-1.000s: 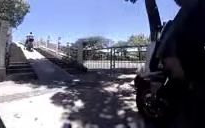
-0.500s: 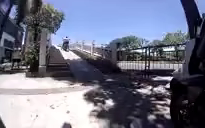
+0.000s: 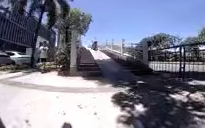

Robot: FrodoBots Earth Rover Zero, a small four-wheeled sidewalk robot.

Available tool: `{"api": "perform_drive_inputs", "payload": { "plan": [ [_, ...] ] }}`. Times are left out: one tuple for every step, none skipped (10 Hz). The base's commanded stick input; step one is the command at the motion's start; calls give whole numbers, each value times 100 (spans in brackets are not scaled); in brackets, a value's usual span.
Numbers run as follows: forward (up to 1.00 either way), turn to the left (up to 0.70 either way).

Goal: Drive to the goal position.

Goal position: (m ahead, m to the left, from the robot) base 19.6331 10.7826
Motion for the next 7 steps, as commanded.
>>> {"api": "perform_drive_inputs", "payload": {
  "plan": [
    [70,0],
    [70,0],
    [70,0],
    [70,0],
    [70,0],
    [70,-14],
    [70,-14]
  ]
}}
